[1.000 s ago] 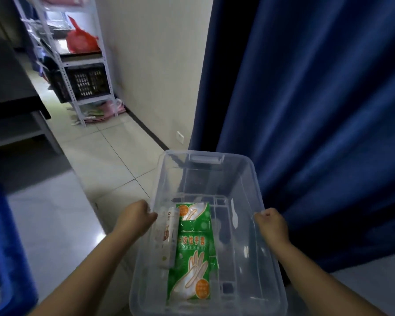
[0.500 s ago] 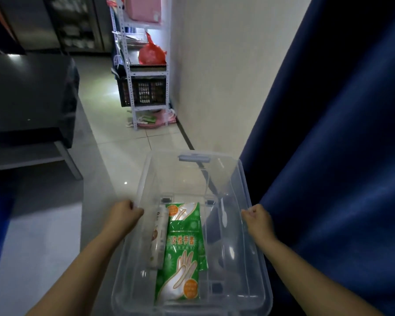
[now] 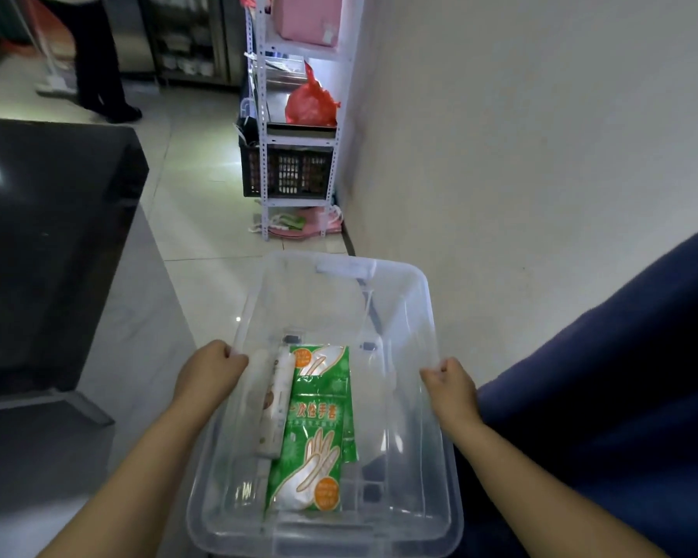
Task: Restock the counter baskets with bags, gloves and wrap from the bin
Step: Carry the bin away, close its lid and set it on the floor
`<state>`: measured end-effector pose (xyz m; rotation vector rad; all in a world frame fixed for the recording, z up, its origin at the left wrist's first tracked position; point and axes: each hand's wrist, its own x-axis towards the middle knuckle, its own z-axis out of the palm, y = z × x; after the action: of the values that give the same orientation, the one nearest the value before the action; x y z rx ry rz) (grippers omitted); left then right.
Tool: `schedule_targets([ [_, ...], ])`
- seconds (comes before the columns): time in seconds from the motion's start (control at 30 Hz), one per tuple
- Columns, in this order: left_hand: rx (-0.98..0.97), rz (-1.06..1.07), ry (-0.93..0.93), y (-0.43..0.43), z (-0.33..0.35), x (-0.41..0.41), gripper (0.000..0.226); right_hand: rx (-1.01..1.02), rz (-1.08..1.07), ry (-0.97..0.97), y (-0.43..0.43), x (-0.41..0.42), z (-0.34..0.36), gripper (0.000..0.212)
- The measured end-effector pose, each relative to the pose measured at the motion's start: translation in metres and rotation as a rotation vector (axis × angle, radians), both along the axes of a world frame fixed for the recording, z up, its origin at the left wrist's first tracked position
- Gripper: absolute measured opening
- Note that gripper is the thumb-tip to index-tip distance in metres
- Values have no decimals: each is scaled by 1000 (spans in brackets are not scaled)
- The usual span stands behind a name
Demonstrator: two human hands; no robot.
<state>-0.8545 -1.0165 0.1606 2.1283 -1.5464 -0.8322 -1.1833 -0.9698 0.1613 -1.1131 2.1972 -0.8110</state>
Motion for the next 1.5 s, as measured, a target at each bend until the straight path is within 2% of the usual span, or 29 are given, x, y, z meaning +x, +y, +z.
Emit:
schedule_targets([
  [0.33,-4,133,-35,-147,-12,-23,27,44,152,-24,-203,-29,-22,22],
  [0.57,31,269,-16,-243,-6,-22,21,-56,316,-68,-354,-27,-13,30],
  [0.83,14,400,23,-359,-12,21,18,-25,418,-86,-518,31,-19,33],
  [1.17,123,400,9,-578,-19,112,15,-7,365,-30,-704,126,-11,25],
  [1.4,125,482,260,-705,-35,164,13,-34,339,-44,-822,176,-16,27],
  [1.5,151,518,304,-754,-45,196,13,13,432,1,-886,208,-26,18],
])
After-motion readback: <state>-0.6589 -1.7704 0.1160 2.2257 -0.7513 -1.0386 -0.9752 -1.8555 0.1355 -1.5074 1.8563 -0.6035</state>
